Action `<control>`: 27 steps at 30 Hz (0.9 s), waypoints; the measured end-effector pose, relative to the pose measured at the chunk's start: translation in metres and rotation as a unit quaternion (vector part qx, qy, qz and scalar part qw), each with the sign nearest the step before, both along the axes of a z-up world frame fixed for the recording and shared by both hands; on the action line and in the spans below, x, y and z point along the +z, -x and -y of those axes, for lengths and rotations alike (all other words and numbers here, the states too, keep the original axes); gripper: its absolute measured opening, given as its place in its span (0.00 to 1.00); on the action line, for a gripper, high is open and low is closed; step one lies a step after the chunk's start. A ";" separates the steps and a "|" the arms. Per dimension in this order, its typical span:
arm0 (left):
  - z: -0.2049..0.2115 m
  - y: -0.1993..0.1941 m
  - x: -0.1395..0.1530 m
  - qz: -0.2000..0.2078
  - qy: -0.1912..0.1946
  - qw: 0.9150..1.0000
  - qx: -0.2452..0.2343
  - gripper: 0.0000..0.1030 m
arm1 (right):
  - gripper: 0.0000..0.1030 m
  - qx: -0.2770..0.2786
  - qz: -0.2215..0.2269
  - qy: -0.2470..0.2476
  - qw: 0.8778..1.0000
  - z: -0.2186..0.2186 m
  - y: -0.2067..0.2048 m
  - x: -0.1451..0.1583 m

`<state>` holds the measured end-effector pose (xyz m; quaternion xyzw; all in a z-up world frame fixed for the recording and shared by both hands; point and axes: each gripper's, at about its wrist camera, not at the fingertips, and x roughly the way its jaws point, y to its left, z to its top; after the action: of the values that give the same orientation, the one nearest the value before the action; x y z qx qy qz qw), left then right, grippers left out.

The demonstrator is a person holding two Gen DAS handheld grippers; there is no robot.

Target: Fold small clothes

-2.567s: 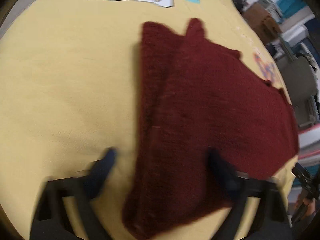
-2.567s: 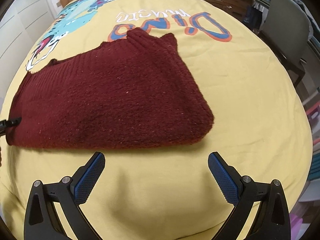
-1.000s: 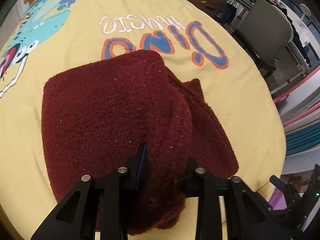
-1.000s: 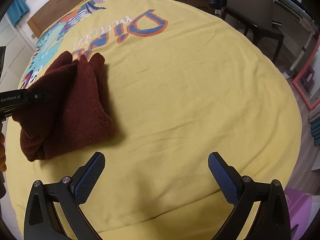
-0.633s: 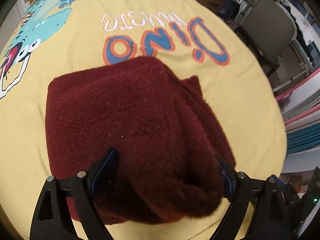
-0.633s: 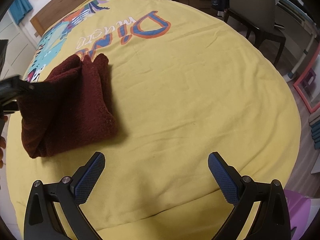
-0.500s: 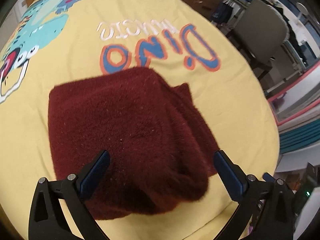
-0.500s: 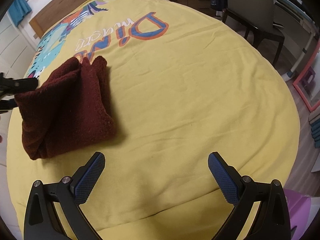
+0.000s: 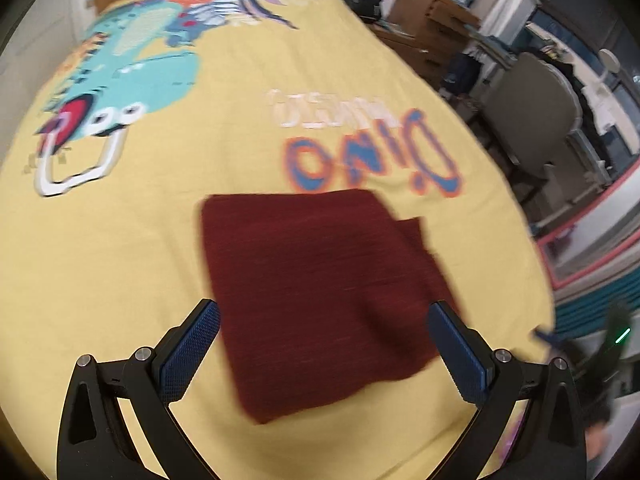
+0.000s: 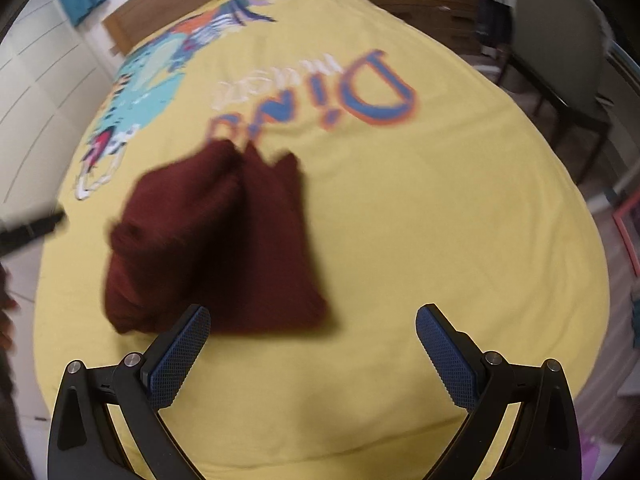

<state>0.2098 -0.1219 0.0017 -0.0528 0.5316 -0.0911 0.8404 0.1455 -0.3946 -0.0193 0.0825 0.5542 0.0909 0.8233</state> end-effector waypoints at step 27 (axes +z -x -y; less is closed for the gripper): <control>-0.079 0.055 -0.054 -0.043 0.030 0.997 0.052 0.99 | 0.23 0.101 -0.152 -0.023 0.983 -0.112 -0.095 -0.064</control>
<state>0.1549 -0.0432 -0.0522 -0.1094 0.5609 -0.0604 0.8184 0.2402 -0.2830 -0.0829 0.0583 0.6760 0.1726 0.7140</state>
